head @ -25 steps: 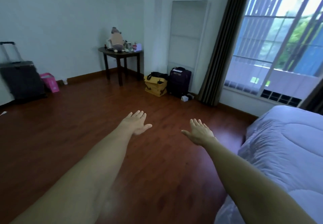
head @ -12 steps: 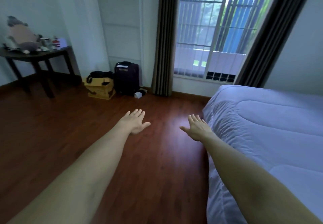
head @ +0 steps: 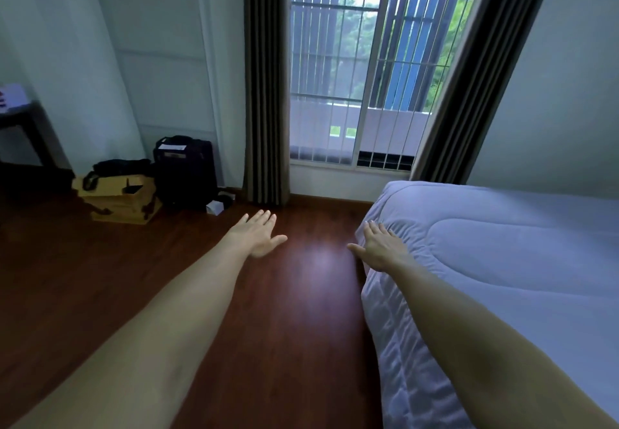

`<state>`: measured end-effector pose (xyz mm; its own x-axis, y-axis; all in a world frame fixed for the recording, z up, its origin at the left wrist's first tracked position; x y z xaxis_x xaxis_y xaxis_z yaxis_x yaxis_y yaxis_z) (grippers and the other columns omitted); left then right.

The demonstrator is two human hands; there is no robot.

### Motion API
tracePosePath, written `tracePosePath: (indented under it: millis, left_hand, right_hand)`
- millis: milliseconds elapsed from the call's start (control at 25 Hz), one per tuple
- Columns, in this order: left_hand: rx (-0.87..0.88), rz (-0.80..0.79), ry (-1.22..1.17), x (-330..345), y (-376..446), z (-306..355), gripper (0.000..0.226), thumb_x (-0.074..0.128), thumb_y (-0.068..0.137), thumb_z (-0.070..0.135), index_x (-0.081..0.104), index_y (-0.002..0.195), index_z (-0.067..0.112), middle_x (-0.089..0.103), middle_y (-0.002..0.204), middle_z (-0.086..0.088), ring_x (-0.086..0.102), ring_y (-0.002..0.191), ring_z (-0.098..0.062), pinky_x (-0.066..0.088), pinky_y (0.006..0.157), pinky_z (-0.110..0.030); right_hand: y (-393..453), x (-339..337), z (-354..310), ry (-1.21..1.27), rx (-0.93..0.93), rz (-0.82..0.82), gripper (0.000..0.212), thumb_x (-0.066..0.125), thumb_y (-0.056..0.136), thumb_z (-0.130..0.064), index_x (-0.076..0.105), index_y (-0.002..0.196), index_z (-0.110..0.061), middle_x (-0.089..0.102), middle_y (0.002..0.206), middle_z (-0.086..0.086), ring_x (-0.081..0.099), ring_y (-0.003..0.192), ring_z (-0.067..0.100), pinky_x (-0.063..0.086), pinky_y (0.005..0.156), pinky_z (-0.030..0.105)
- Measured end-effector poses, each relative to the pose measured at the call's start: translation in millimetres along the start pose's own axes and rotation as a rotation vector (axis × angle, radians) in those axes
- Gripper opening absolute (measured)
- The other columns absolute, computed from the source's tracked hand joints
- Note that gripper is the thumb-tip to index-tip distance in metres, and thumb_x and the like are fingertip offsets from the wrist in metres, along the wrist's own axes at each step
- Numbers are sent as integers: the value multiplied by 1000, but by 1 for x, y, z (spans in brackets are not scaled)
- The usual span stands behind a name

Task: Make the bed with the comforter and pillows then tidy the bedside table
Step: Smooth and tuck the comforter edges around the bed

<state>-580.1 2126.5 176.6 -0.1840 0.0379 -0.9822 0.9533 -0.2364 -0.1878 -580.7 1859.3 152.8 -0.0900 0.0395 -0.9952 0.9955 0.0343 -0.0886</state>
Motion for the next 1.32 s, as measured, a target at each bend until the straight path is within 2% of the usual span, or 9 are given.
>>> tracePosePath:
  millis: [400,640,760,880,1320]
  left_hand:
    - [73,-18,10,-34,243,4,73,21,99,56,2,154,12,-2,163,-3,-5,150,-14,0,122,-39]
    - [174,-45,-28,-57,423,3,73,21,99,56,2,154,12,-3,163,-4,-5,150,-15,1,122,-40]
    - [229,-41,-42,-72,504,10,74,21,99,57,2,154,12,-2,162,-5,-4,150,-16,1,122,-40]
    - [286,-88,-41,-70,566,30,74,21,99,57,2,154,13,-2,163,-4,-4,150,-16,1,122,-40]
    - [451,-173,-68,-62,812,159,71,22,100,55,4,155,15,-1,163,-4,-3,150,-16,1,122,-39]
  right_hand:
    - [205,-13,65,-3,52,-13,82,29,97,-62,6,155,-8,6,163,10,4,151,25,8,121,40]
    - [341,-17,108,8,172,-17,81,28,96,-62,13,153,-6,15,161,11,11,149,28,15,119,41]
    - [400,-22,131,34,238,-7,82,27,96,-64,11,153,-7,11,162,11,7,150,28,12,119,42]
    - [444,-8,160,53,299,-50,84,24,95,-65,7,155,-9,4,163,9,0,151,26,6,121,42]
    - [601,39,337,123,483,-66,80,22,97,-63,2,155,-12,-3,164,6,-7,150,24,5,122,42]
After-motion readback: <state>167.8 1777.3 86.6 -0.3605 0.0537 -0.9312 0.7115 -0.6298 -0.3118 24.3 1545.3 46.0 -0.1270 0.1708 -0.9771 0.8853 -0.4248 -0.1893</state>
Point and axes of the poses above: each hand's wrist, its own y-axis towards the middle knuckle, its own x-axis out of the palm, z = x × y, the point moved 7 cm from there along y, towards the middle knuckle
